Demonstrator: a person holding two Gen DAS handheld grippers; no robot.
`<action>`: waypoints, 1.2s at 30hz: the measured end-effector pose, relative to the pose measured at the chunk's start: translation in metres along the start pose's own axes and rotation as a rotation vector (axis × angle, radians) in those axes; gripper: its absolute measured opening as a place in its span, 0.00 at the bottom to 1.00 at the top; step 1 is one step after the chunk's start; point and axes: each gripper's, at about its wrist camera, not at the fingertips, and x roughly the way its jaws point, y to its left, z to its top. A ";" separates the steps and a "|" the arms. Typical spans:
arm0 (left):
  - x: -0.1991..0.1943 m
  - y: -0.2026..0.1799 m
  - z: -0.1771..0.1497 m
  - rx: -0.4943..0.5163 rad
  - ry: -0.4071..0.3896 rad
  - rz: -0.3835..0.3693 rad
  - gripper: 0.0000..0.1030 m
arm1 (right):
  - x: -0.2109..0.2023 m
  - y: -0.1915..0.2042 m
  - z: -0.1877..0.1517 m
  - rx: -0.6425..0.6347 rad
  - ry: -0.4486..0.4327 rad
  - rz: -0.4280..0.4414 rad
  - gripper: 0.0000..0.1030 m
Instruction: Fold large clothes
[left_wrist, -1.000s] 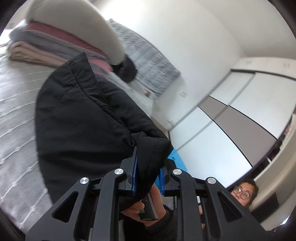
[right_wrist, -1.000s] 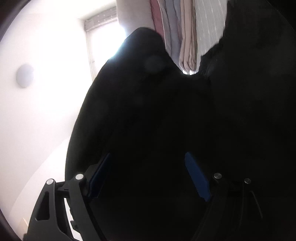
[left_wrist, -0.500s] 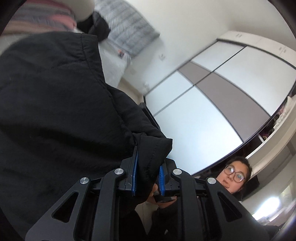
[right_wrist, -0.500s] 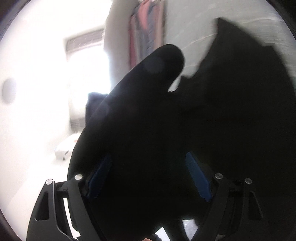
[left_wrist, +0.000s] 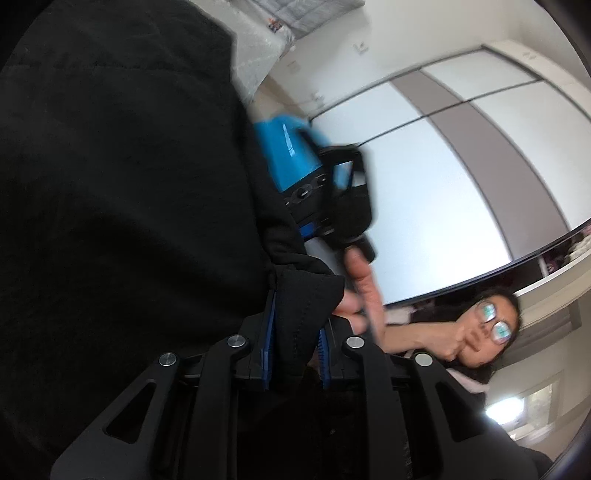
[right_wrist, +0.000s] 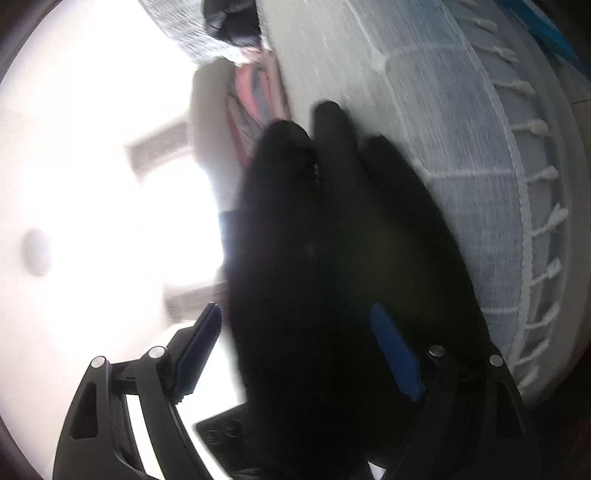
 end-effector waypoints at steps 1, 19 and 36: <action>0.004 0.000 0.000 -0.001 0.011 0.005 0.17 | -0.002 0.002 0.000 -0.015 -0.003 -0.010 0.86; 0.013 -0.028 -0.017 0.129 0.091 0.129 0.37 | 0.032 0.102 -0.074 -0.388 -0.079 -0.129 0.88; -0.091 0.024 -0.046 -0.036 -0.116 0.204 0.64 | 0.068 0.038 -0.125 -0.303 0.300 -0.408 0.73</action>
